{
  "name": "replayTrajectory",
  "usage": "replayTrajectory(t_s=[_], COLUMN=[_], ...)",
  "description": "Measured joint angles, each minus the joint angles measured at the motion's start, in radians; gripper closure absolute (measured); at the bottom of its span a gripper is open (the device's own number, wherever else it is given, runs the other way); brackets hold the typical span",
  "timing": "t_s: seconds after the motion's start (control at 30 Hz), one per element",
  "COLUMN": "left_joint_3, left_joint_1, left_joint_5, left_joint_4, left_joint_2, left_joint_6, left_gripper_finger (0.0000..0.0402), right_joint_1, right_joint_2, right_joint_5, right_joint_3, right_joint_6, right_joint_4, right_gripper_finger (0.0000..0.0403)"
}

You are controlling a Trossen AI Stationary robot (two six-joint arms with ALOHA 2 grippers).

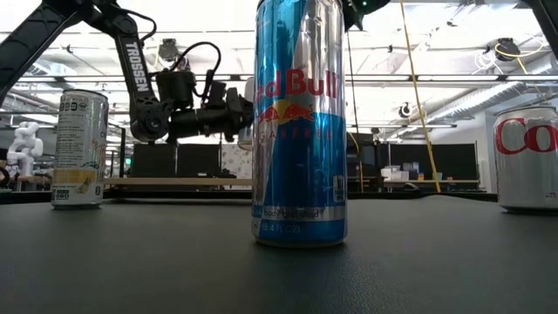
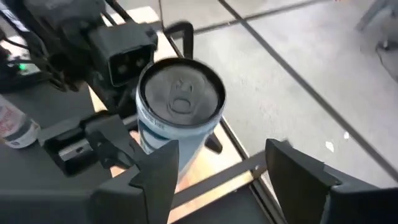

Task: Place canned beverage on shelf
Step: Put the top white-blue soda can on the shelf

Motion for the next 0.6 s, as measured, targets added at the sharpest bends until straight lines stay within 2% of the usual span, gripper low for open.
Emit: replayTrajectory(t_s=[0.17,0.6], left_joint_3=[0.000,0.000], left_joint_1=[0.001,0.001], left_joint_5=[-0.001,-0.018], left_joint_4=[0.001,-0.040], left_joint_2=[0.000,0.000], left_joint_6=[0.000,0.000], left_gripper_finger=[0.0151,0.0151], right_joint_1=[-0.007,-0.015], right_joint_2=[0.015,0.052], right_joint_5=[0.063,0.058], right_joint_3=[0.001,-0.001], right_joint_6=[0.022,0.047], right_joint_4=[0.007,0.033], right_gripper_finger=[0.0204,0.0216])
